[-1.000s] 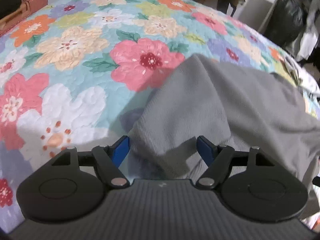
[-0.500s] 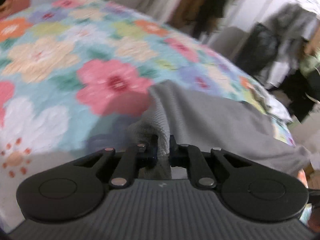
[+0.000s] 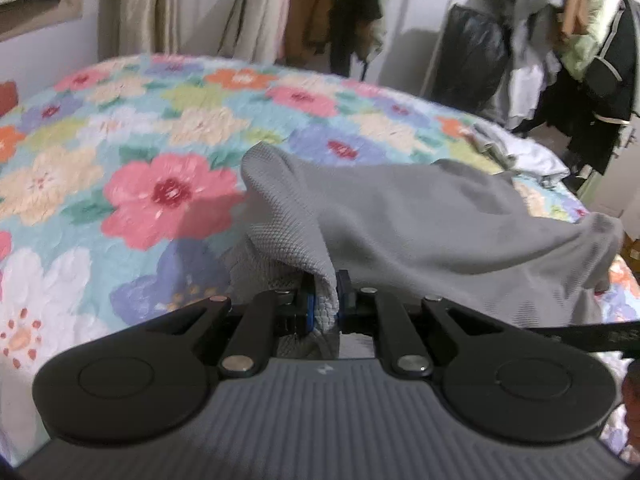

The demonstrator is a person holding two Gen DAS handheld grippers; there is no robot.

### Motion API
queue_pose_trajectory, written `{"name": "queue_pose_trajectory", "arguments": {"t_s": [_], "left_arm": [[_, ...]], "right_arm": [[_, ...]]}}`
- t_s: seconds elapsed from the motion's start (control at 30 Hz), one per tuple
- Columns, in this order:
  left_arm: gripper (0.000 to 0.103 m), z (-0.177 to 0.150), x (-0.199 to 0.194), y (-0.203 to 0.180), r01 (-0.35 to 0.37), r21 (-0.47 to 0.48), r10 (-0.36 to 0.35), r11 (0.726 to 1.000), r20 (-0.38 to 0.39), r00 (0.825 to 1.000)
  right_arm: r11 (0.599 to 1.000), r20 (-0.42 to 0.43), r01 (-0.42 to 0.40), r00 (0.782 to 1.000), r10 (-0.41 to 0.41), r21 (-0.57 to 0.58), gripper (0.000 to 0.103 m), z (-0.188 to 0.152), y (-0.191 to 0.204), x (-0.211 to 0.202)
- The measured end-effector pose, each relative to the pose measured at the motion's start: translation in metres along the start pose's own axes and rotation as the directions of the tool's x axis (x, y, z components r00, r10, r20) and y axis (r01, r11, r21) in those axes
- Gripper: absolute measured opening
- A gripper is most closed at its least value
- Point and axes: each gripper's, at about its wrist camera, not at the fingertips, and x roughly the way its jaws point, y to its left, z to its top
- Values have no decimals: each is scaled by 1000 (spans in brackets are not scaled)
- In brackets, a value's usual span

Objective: Fold clothes
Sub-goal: 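Grasp the grey shirt edge with the left gripper and lift it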

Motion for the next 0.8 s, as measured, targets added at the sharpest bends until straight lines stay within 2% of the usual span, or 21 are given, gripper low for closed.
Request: {"name": "queue_pose_trajectory", "arguments": {"t_s": [0.13,0.2,0.33,0.43,0.5,0.6,0.67,0.73,0.77,0.8], "left_arm": [[9,-8,-6,-23,89,8,-89,996,-10,996],[9,-15,-8,-40,146,55,-145,988,-24,989],[9,-29,-13,-73,271,155,-264,950,-62,962],[9,-38,-14,-89,346,175,-332,922,-105,938],[9,-44,-11,-91,394,118,-378,911,-138,916],[9,-49,-7,-94,426,78,-409,901,-168,897],[9,-54,2,-93,420,23,-404,907,-227,886],[9,-63,19,-84,390,-93,-398,916,-316,861],[9,-69,25,-78,382,-149,-410,912,-336,848],[9,-73,27,-75,383,-174,-421,907,-338,842]], "right_arm": [[999,5,-32,999,32,-5,62,3,-2,-1],[998,5,-58,998,58,17,62,4,-5,-3],[995,8,-89,996,89,36,62,5,-8,-6],[994,23,-98,995,97,45,62,8,-4,-7],[991,30,-121,992,120,54,62,9,-4,-8],[987,32,-150,988,148,51,62,10,-5,-10],[982,27,-183,983,182,44,62,10,-6,-9],[967,11,-255,967,255,26,62,11,-6,-10],[966,9,-258,966,258,12,62,11,-4,-11],[967,9,-254,967,254,-3,62,10,-1,-11]]}}
